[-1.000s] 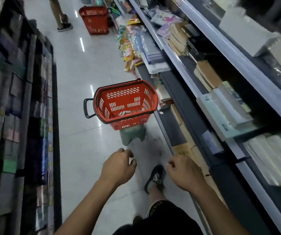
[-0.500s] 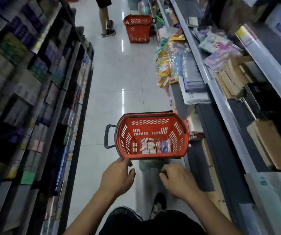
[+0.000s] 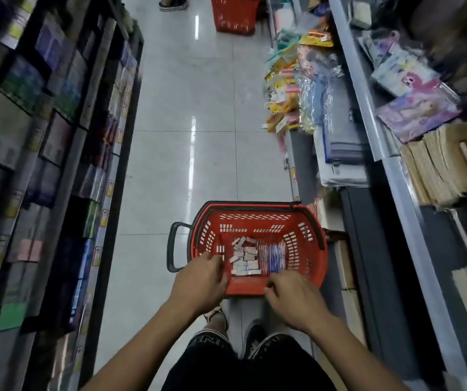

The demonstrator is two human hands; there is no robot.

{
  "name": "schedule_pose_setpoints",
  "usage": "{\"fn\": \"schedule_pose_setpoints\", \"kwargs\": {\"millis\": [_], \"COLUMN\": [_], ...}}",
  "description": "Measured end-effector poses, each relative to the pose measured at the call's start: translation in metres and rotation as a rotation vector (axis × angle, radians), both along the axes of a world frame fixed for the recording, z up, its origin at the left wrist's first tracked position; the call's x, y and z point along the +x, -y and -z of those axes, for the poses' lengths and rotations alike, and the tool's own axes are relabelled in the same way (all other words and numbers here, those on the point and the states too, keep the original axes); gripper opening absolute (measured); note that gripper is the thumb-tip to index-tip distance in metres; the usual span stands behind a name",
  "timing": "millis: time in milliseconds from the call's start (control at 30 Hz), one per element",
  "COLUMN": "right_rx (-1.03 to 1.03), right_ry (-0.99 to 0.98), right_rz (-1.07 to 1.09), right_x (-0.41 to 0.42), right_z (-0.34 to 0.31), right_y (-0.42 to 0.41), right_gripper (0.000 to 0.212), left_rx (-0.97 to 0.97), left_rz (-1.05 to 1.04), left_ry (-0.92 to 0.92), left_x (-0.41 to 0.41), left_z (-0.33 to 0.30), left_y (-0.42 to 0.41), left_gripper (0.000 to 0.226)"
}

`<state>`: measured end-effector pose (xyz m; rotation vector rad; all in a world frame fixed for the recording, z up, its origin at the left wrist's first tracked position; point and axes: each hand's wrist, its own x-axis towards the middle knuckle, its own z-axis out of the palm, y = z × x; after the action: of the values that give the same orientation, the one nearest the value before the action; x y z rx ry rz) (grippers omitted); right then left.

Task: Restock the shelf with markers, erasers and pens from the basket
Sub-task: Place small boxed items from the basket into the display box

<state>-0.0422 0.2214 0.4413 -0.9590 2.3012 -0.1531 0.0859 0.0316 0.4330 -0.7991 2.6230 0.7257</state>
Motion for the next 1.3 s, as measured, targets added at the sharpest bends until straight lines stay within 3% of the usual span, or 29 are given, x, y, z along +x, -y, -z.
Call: {"fn": "schedule_pose_setpoints", "kwargs": {"millis": [167,400,600,800,1000,1133,1300], "right_rx": [0.037,0.074,0.109,0.093,0.058,0.060,0.019], "right_ry": [0.037,0.108,0.181,0.195,0.064,0.047,-0.015], "right_rz": [0.014,-0.010,0.005,0.090,0.101,0.064,0.087], "right_x": [-0.028,-0.076,-0.114,-0.131,-0.125,-0.121,-0.117], "right_z": [0.021,0.098,0.228,0.380,0.496,0.527,0.520], "right_y": [0.021,0.034,0.031,0.048,0.064,0.065,0.065], "right_gripper": [0.019,0.020,0.023,0.023,0.031,0.035,0.033], "left_rx": [0.021,0.102,0.276,0.366,0.394,0.441,0.425], "left_rz": [0.073,-0.016,-0.218,-0.384,-0.522,-0.587,-0.583], "left_ry": [0.038,0.099,0.138,0.237,0.236,0.217,0.241], "left_x": [-0.029,-0.071,-0.101,-0.123,-0.134,-0.133,-0.129], "left_z": [0.019,0.075,0.188,0.330,0.430,0.459,0.460], "left_y": [0.032,0.041,0.027,0.020,0.018,0.014,0.009], "left_gripper": [0.031,0.030,0.015,0.015,0.018,0.018,0.018]}}
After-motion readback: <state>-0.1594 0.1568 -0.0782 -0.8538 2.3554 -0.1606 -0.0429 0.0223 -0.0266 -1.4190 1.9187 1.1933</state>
